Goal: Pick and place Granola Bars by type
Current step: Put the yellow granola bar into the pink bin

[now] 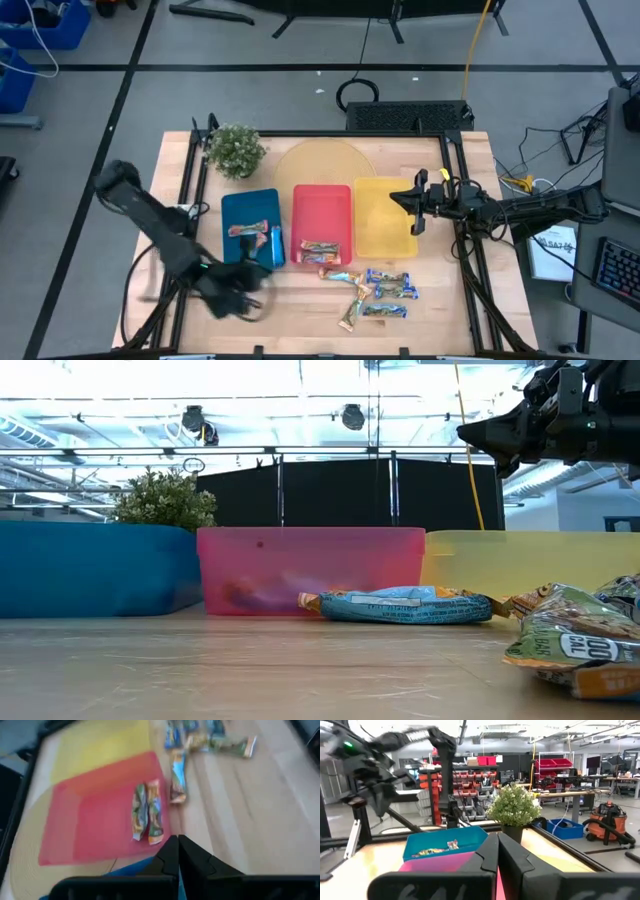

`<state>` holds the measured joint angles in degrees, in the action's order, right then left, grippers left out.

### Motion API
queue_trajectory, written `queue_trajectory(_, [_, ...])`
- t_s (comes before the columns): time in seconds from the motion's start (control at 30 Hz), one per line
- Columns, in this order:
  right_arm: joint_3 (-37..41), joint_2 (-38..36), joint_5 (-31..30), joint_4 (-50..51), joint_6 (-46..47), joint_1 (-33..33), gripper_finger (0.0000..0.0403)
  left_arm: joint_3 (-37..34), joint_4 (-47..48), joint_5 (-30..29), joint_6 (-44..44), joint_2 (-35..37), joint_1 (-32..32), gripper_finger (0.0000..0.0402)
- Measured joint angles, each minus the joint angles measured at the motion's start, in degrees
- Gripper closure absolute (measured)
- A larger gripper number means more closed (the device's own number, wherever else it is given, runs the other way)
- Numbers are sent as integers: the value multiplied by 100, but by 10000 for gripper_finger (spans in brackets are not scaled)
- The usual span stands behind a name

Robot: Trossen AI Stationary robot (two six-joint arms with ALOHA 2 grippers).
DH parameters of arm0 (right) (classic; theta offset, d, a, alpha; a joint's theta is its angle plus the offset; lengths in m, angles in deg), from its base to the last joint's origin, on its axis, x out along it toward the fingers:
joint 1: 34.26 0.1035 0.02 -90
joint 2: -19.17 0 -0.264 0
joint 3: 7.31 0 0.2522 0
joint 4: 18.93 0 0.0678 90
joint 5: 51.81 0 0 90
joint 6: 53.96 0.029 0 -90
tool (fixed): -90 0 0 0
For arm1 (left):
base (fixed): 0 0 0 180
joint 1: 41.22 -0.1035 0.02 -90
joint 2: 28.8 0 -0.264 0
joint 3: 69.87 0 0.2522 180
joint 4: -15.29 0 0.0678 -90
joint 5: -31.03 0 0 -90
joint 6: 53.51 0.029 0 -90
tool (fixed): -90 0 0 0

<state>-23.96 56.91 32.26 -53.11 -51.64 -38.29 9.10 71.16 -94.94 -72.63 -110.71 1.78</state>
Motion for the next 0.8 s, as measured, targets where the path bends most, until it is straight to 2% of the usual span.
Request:
queue_trajectory(0.07, [0,12,11,-14,23,0,403,-546,-178,-336,-214,603,234,385])
queue_trajectory(0.17, [0,20,13,-95,14,0,403,-1542,-955,-656,-418,1538,488,396])
queue_trajectory(0.27, [-70,24,115,-183,-8,36,403,-2559,-1776,-862,-597,2423,497,393])
queue_trajectory(0.37, [-424,98,168,326,-124,262,403,-3470,-2246,-994,-552,3133,414,394])
queue_trajectory(0.47, [-1163,177,121,1293,-462,621,403,-4150,-2970,-1408,-220,3777,462,397])
queue_trajectory(0.57, [-2052,439,-280,2972,-641,1093,403,-4743,-3712,-1691,338,4304,525,392])
queue_trajectory(0.67, [-2971,1007,-854,4577,-651,1733,403,-5128,-4157,-1644,663,4752,507,397])
queue_trajectory(0.8, [-3790,2154,-1603,5356,-764,2608,403,-5439,-4432,-1641,665,5122,505,387])
